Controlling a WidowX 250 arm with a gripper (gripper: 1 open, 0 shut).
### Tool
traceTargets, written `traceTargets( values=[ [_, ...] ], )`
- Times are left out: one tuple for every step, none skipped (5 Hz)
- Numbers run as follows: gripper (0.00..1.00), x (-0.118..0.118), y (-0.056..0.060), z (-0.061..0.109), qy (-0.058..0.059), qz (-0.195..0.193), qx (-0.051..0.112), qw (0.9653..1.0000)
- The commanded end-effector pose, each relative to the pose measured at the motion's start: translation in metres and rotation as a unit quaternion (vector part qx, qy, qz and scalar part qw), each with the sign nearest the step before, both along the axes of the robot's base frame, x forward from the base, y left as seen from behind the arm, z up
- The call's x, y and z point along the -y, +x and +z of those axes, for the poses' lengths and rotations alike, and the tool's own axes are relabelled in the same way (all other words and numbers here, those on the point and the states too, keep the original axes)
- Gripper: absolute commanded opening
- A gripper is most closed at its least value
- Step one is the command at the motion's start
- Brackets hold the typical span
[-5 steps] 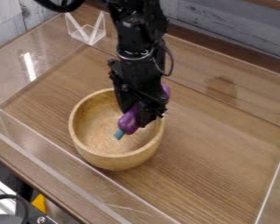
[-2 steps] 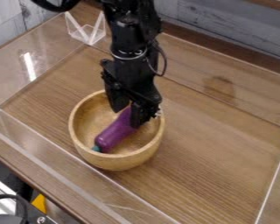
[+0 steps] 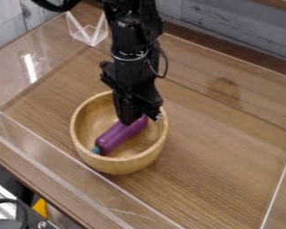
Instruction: Put the purple eggplant in the brown bowl
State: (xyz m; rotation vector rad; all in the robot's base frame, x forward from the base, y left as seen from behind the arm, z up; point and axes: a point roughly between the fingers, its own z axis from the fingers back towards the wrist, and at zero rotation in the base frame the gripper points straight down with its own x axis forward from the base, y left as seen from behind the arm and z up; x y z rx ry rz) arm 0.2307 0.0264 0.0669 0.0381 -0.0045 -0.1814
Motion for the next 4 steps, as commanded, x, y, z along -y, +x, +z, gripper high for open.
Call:
traceTargets(
  values=[
    [0.0,-0.0058,0.0073,0.0125,0.004,0.009,0.025,0.9996],
    [0.0,-0.0078,0.0059,0.0126,0.006,0.013,0.024,0.9996],
    [0.0,-0.0094,0.0047,0.0131,0.007,0.016,0.023,0.9996],
    [0.0,-0.0103,0.0035,0.0141,0.007,0.019,0.022,0.9996]
  ],
)
